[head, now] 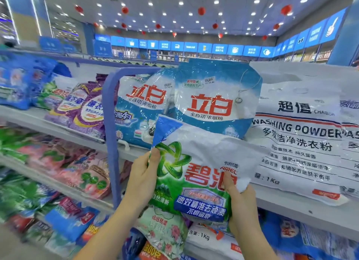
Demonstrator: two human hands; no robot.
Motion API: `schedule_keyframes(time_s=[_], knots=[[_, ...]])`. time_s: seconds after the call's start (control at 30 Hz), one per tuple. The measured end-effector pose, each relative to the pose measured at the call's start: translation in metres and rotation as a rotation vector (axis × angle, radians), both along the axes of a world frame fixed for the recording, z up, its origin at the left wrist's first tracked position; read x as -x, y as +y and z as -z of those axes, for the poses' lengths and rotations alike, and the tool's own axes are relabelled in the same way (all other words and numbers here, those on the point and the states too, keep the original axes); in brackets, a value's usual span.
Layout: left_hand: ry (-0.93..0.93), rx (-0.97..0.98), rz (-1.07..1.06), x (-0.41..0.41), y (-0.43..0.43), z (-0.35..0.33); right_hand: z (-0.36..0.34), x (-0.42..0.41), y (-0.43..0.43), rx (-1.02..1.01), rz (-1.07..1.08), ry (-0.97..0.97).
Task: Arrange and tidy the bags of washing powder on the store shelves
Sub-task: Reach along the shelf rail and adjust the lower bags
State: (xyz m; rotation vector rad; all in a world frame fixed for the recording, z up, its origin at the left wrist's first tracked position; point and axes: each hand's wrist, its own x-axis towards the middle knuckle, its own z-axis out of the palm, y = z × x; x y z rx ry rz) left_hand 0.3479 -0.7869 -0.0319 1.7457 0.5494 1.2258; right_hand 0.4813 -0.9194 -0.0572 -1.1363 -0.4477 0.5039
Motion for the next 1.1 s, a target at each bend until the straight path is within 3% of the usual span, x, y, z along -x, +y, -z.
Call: schedule_keyframes(time_s=[0.33, 0.53, 0.77, 1.1], knots=[[-0.022, 0.208, -0.177, 0.103, 0.042, 0.009, -0.001, 0.07, 0.084, 0.054, -0.243, 0.069], [0.008, 0.337, -0.265, 0.196, 0.114, 0.024, -0.006, 0.154, 0.167, 0.055, -0.401, -0.021], [-0.252, 0.6, -0.232, 0.334, 0.234, 0.046, -0.009, 0.267, 0.285, 0.076, -0.431, 0.015], [0.005, 0.245, -0.302, 0.397, 0.346, 0.028, -0.037, 0.34, 0.417, 0.048, -0.422, 0.069]])
